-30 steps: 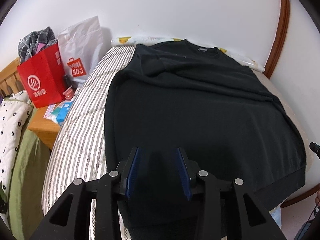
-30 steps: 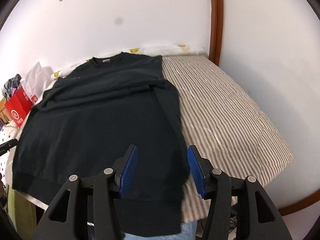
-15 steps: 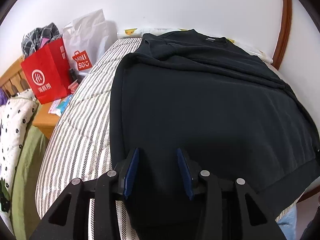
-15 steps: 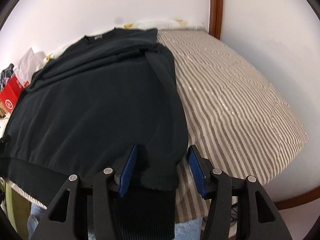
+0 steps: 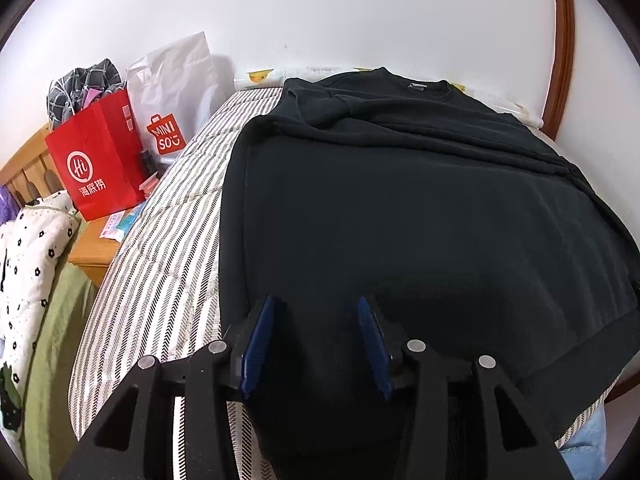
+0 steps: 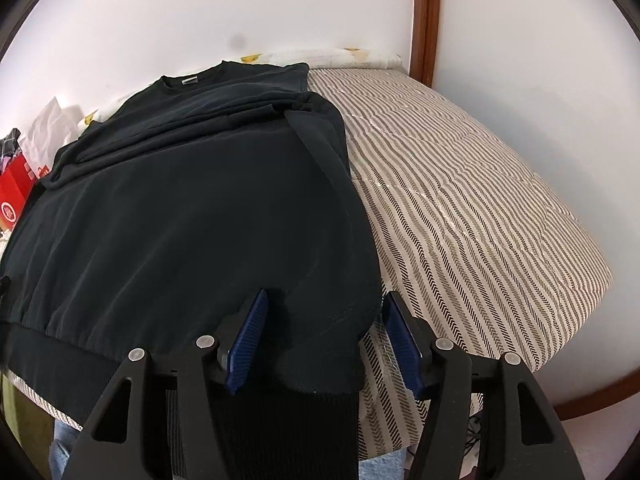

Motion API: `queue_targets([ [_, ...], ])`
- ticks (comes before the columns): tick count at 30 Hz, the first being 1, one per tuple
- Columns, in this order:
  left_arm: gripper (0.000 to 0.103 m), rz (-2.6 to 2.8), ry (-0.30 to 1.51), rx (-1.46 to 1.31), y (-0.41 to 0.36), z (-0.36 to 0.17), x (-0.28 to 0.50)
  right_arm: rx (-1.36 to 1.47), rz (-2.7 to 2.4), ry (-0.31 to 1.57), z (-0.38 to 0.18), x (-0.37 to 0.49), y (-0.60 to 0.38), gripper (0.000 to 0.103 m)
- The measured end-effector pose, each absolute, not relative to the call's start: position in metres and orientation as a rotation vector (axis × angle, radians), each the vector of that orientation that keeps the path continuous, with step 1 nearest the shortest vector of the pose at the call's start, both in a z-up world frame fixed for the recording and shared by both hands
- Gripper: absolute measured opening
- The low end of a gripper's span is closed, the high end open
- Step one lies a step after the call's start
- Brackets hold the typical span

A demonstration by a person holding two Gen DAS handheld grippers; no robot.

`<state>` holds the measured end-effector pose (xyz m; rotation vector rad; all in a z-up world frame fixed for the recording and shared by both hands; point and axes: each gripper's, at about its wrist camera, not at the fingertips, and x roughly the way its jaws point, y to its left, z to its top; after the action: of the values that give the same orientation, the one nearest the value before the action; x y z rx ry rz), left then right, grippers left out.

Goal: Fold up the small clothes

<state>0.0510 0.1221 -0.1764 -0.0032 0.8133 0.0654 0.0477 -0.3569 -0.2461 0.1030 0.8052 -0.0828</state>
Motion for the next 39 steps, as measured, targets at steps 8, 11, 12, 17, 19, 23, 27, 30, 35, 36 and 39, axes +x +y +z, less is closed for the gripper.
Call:
queue_targets([
  [8, 0.043, 0.074, 0.798, -0.001, 0.120, -0.178, 0.048, 0.101, -0.085, 0.812, -0.245, 0.049, -0.357, 0.059],
  [11, 0.043, 0.075, 0.798, 0.001, 0.119, -0.177, 0.048, 0.101, -0.086, 0.811, -0.245, 0.050, -0.356, 0.059],
  [12, 0.043, 0.075, 0.798, 0.001, 0.119, -0.177, 0.048, 0.101, -0.086, 0.811, -0.245, 0.050, -0.356, 0.059],
  [17, 0.043, 0.076, 0.798, 0.001, 0.119, -0.177, 0.048, 0.102, -0.082, 0.809, -0.246, 0.049, -0.356, 0.060],
  [19, 0.043, 0.077, 0.798, 0.002, 0.119, -0.177, 0.048, 0.102, -0.082, 0.809, -0.246, 0.049, -0.356, 0.059],
  [23, 0.043, 0.077, 0.797, 0.003, 0.119, -0.177, 0.048, 0.103, -0.083, 0.810, -0.246, 0.048, -0.356, 0.059],
  [27, 0.043, 0.083, 0.797, 0.001, 0.119, -0.177, 0.047, 0.104, -0.085, 0.809, -0.246, 0.047, -0.355, 0.059],
  [30, 0.043, 0.073, 0.811, 0.010, 0.119, -0.175, 0.045, 0.106, -0.069, 0.817, -0.245, 0.047, -0.356, 0.060],
  [35, 0.043, 0.012, 0.808, 0.006, 0.127, -0.172, 0.035, 0.087, -0.015, 0.827, -0.244, 0.040, -0.359, 0.060],
  [36, 0.043, 0.004, 0.805, -0.004, 0.129, -0.171, 0.033, 0.087, -0.005, 0.826, -0.244, 0.040, -0.360, 0.060],
  [39, 0.043, -0.006, 0.794, -0.017, 0.134, -0.168, 0.026, 0.085, 0.015, 0.814, -0.245, 0.036, -0.362, 0.057],
])
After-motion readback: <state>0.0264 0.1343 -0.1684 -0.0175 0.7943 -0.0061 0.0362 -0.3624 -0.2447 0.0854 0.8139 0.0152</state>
